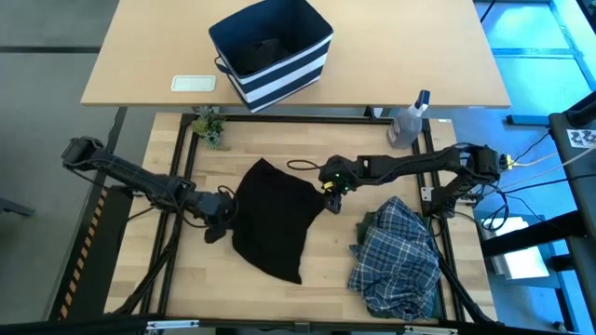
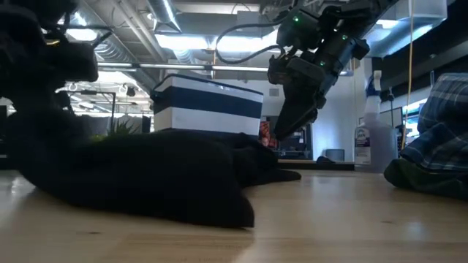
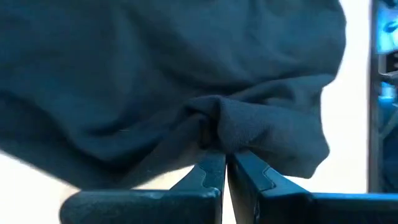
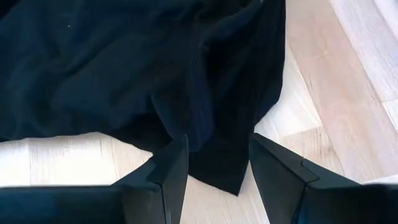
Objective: Fold Laundry from Bin
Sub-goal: Fold the black shirt
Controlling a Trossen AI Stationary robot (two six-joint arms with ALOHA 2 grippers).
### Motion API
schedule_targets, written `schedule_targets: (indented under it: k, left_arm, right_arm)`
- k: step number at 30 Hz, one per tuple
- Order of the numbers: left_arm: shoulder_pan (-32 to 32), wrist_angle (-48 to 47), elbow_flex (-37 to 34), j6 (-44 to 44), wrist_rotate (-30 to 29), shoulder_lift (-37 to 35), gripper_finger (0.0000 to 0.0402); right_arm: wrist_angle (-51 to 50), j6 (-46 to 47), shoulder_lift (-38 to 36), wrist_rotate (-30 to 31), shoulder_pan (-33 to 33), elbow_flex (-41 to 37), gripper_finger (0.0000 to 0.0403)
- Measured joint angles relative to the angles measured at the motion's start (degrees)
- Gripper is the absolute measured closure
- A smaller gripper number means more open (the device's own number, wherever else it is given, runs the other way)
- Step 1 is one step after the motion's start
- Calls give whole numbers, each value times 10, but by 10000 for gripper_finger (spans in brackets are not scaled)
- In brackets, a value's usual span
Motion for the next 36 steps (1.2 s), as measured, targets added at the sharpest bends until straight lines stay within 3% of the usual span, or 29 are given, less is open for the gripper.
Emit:
schedule_targets:
  k: [3, 6, 14, 19, 22, 26, 30, 33, 36]
  left_arm:
    - [11, -30, 0, 0, 10, 0, 394]
    - [13, -52, 0, -7, 77, 0, 381]
    - [-52, -52, 0, -70, 143, 1, 292]
    - [-84, -88, 0, -153, 185, 1, 242]
    - [-108, -108, 0, -226, 238, 2, 232]
    - [-141, -83, 0, -279, 265, 2, 238]
    - [-153, 63, 0, -241, 194, 1, 244]
    - [-153, 178, 0, -148, 72, 1, 245]
    - [-153, 205, 1, -48, -68, 2, 245]
  right_arm:
    - [0, 0, 0, 0, 0, 0, 236]
    - [0, 0, 0, 0, 0, 0, 236]
    - [0, -14, 0, 11, 0, 0, 236]
    - [1, -15, 0, 11, 0, 0, 236]
    - [1, -16, 0, 11, 0, 0, 236]
    - [1, -19, 0, 11, 0, 0, 236]
    - [1, -33, 0, 10, 0, 0, 236]
    - [1, -43, 0, -9, 0, 0, 236]
    - [7, -44, 9, -24, 6, 0, 236]
